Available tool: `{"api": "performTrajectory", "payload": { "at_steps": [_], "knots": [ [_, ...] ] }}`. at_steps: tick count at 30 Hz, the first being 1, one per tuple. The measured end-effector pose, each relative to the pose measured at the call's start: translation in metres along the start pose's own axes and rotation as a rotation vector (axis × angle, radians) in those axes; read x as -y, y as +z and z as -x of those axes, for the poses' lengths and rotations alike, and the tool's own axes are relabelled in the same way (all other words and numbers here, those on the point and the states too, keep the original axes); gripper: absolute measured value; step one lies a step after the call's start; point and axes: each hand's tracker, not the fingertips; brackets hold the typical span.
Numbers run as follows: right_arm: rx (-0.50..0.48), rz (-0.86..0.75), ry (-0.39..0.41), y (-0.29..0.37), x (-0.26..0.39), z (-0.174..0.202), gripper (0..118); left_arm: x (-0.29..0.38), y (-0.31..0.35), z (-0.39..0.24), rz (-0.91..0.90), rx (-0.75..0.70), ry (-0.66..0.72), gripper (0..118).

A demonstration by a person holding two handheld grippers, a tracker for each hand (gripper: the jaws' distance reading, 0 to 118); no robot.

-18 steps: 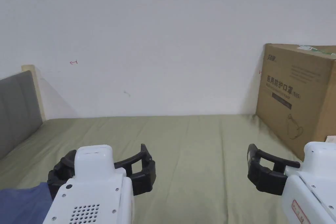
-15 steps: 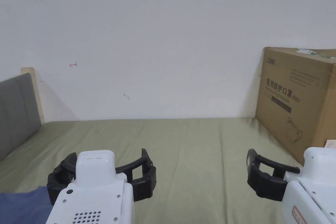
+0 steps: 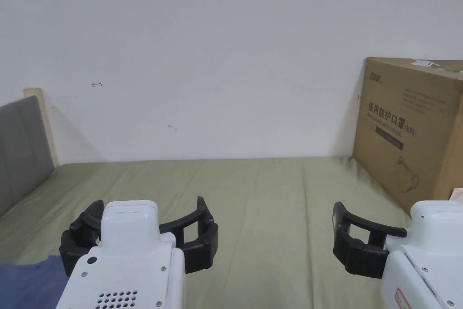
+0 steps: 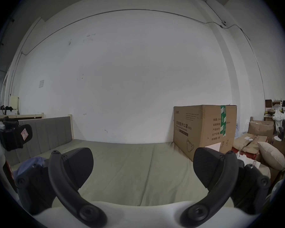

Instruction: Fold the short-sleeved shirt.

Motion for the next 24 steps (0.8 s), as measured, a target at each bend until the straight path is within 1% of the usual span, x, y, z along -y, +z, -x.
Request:
{"api": "performTrajectory", "payload": {
  "at_steps": [1,4,5,6,7,8,9,10,11,12,13,14,15,18,20,22,24],
  "knots": [
    [-0.002,0.005,0.0,0.0,0.0,0.0,118,0.0,0.0,0.0,0.001,0.006,-0.001,118],
    [-0.011,0.021,-0.001,-0.003,0.002,-0.001,118,-0.001,-0.001,0.001,0.007,0.036,0.007,112],
    [-0.005,0.021,0.0,-0.003,0.002,-0.001,116,-0.001,-0.002,0.002,0.029,0.064,0.009,106],
    [-0.002,0.021,-0.001,-0.003,0.002,-0.001,110,-0.001,-0.003,0.003,0.057,0.105,0.013,97],
    [-0.003,0.013,-0.01,-0.001,0.002,-0.003,96,-0.001,-0.006,0.005,0.102,0.143,0.025,80],
    [-0.004,-0.002,-0.019,0.001,0.001,-0.003,53,-0.001,-0.009,0.007,0.15,0.168,0.049,46],
    [-0.001,-0.011,-0.023,0.002,0.001,-0.003,15,0.0,-0.012,0.009,0.184,0.186,0.072,19],
    [0.03,-0.008,-0.015,0.0,0.0,-0.002,5,0.004,-0.015,0.012,0.201,0.168,0.091,3],
    [0.069,0.006,0.006,-0.002,0.001,-0.004,5,0.007,-0.017,0.015,0.192,0.149,0.091,2],
    [0.058,0.0,-0.01,-0.003,0.002,-0.006,4,0.01,-0.015,0.016,0.182,0.128,0.091,1],
    [0.018,0.012,-0.045,-0.004,0.003,-0.011,3,0.012,-0.015,0.019,0.175,0.133,0.096,0],
    [0.004,0.031,-0.064,-0.005,0.003,-0.015,0,0.013,-0.015,0.022,0.174,0.143,0.101,0],
    [0.029,0.034,-0.056,-0.006,0.004,-0.016,0,0.013,-0.015,0.02,0.175,0.152,0.103,0],
    [0.041,0.034,-0.069,-0.005,0.007,-0.023,0,0.016,-0.019,0.012,0.197,0.137,0.027,0],
    [0.032,0.048,-0.089,-0.008,0.008,-0.027,0,0.018,-0.021,0.009,0.2,0.153,0.052,0],
    [0.043,0.06,-0.096,-0.009,0.009,-0.028,0,0.023,-0.024,0.011,0.217,0.155,0.116,0],
    [0.041,0.064,-0.106,-0.009,0.012,-0.028,0,0.026,-0.029,0.016,0.235,0.15,0.13,0]
  ]
}}
